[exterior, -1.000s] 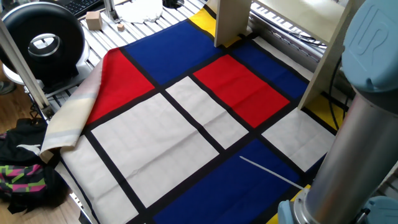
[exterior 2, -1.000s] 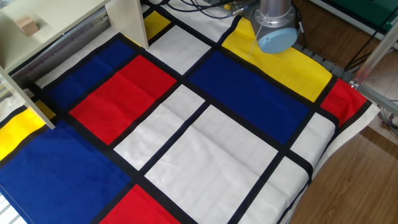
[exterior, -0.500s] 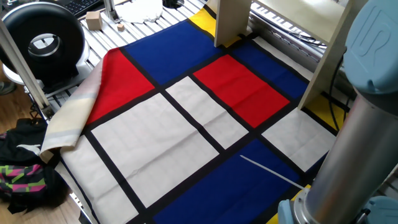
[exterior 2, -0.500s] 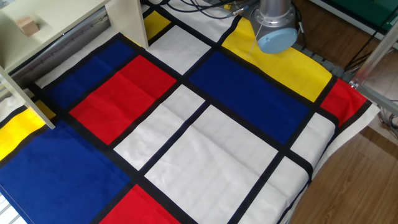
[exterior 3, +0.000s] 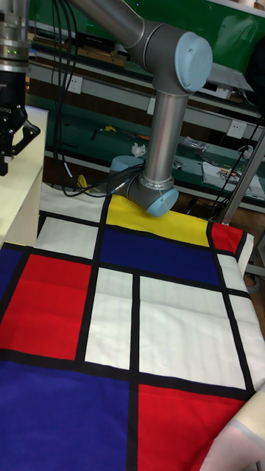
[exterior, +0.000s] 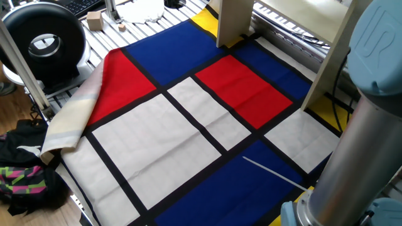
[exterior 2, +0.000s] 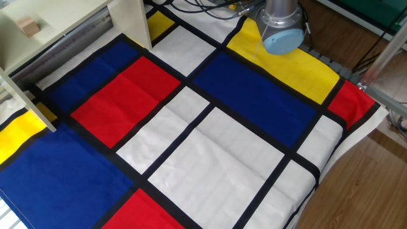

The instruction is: Take the object down from the shelf

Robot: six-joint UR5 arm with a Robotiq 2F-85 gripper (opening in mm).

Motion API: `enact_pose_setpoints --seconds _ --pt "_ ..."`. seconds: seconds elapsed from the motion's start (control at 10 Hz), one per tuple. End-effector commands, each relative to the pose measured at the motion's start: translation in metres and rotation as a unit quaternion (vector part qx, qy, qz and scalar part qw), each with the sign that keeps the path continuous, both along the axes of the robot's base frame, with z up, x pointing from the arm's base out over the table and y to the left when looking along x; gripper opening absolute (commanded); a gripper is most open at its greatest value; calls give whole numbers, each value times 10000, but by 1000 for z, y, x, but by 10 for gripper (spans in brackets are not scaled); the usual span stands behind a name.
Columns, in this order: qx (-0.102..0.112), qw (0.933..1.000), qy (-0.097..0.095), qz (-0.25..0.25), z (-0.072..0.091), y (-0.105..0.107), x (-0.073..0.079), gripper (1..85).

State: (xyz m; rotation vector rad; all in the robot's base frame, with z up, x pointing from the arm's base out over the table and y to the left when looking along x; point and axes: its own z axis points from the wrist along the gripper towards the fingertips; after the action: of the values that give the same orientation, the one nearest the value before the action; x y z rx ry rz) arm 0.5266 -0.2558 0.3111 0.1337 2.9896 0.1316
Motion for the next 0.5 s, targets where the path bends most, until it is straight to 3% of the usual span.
enact_pose_setpoints --seconds 0.0,0.2,0.3,0.4 --pt "159 9998 -121 -74 3 7 6 10" --pt "78 9998 -109 148 3 5 4 10" --pt "-59 9990 -121 429 2 0 4 50" --pt "-57 9980 -92 628 2 -4 7 160"
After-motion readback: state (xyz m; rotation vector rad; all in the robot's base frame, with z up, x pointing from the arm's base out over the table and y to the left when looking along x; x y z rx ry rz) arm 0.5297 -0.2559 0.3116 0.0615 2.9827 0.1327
